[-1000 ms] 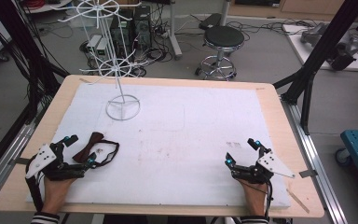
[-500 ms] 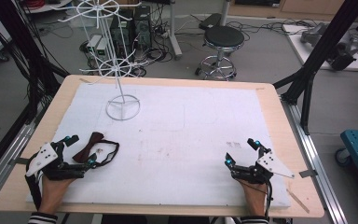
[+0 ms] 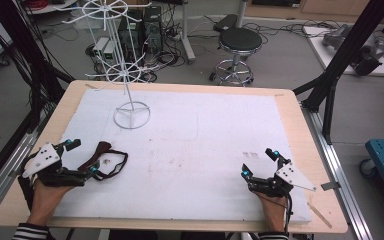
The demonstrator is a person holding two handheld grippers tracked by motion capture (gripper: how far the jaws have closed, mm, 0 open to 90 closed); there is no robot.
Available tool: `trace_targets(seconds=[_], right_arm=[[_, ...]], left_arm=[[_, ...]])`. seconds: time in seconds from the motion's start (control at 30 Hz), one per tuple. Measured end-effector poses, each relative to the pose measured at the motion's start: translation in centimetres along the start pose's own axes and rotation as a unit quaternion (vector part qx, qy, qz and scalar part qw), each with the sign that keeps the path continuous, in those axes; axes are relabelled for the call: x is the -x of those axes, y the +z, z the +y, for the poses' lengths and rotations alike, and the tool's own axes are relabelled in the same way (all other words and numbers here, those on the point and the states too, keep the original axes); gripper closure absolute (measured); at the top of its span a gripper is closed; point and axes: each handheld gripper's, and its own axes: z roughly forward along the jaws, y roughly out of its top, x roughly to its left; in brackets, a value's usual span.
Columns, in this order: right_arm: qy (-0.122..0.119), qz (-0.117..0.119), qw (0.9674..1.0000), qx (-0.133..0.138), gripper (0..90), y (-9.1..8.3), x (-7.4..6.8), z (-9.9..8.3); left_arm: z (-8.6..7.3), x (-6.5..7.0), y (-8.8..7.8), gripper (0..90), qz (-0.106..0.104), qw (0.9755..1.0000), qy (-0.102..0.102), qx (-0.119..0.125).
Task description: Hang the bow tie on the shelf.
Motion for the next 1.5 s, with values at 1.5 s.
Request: trace_targets(seconds=[1.5], right_arm=[[0.005,0.001,1.0,0.002,0.8,-0.1,0.0,0.0]], left_arm=[[1.6,-3.9,4.3,1.7,-0.004,0.9571,-0.068,-0.282]])
